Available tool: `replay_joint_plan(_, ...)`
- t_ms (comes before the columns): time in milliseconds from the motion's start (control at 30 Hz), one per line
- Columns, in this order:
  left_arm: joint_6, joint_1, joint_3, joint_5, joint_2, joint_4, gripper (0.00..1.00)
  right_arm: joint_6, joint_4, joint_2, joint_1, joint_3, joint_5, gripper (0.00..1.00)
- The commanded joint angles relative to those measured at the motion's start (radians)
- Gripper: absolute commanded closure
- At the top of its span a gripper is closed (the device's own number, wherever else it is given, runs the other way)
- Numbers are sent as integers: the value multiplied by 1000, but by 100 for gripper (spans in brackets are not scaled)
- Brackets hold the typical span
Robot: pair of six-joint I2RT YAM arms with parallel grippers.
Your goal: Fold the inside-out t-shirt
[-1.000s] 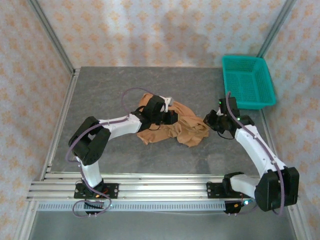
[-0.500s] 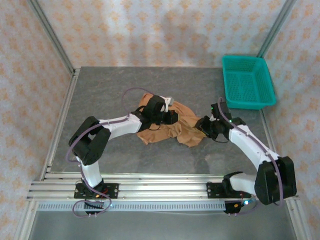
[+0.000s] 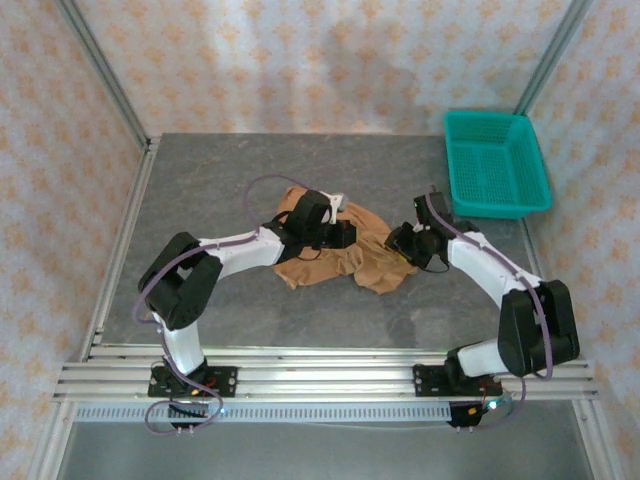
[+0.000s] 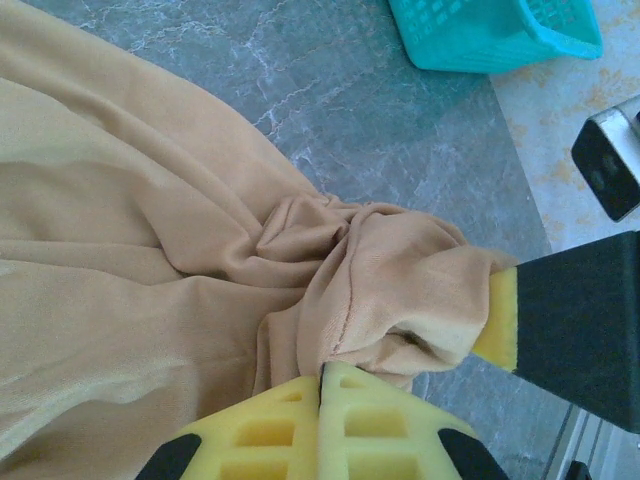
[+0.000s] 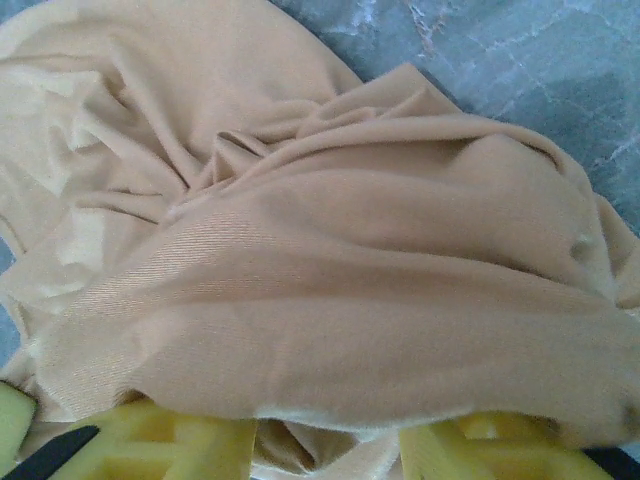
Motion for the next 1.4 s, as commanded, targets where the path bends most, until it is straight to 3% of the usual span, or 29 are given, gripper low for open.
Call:
replay_joint_plan(0, 7, -3, 15, -2, 2, -25, 100, -18, -3, -5, 5, 23, 31, 58)
replay_joint_plan(333, 2, -3, 18, 6, 9, -19, 100, -32, -2, 35, 3, 51, 55, 59)
replay_joint_plan(367, 4, -3, 17, 5, 9, -19, 100, -34, 5, 47, 3, 54, 63, 66)
replay_joint_plan(467, 9, -3, 14, -1, 6, -24, 100, -39, -4, 67, 3, 80, 57, 99)
replay_joint_plan(633, 22, 7, 37, -35, 26, -77, 100, -77, -171, -53, 3, 177, 33, 100)
replay_joint_plan(800, 2, 23, 79, -38, 67, -91, 100, -91, -351, -199, 1, 394, 9, 100)
replay_joint_plan(900, -21, 21, 84, -35, 68, -76, 100, -68, -332, -258, 1, 427, 1, 100)
replay_joint_plan(1067, -20, 18, 88, -54, 28, -102, 100, -53, -260, -221, 2, 327, -3, 100)
replay_joint_plan(1200, 30, 22, 78, -178, -51, -240, 56, -60, -223, -214, 0, 268, 60, 100)
replay_joint_plan(1233, 45, 28, 64, -245, -90, -298, 51, -78, -236, -217, -2, 271, 98, 100)
replay_joint_plan(1367, 110, 56, -13, -460, -245, -520, 52, -126, -273, -214, -64, 283, 168, 100)
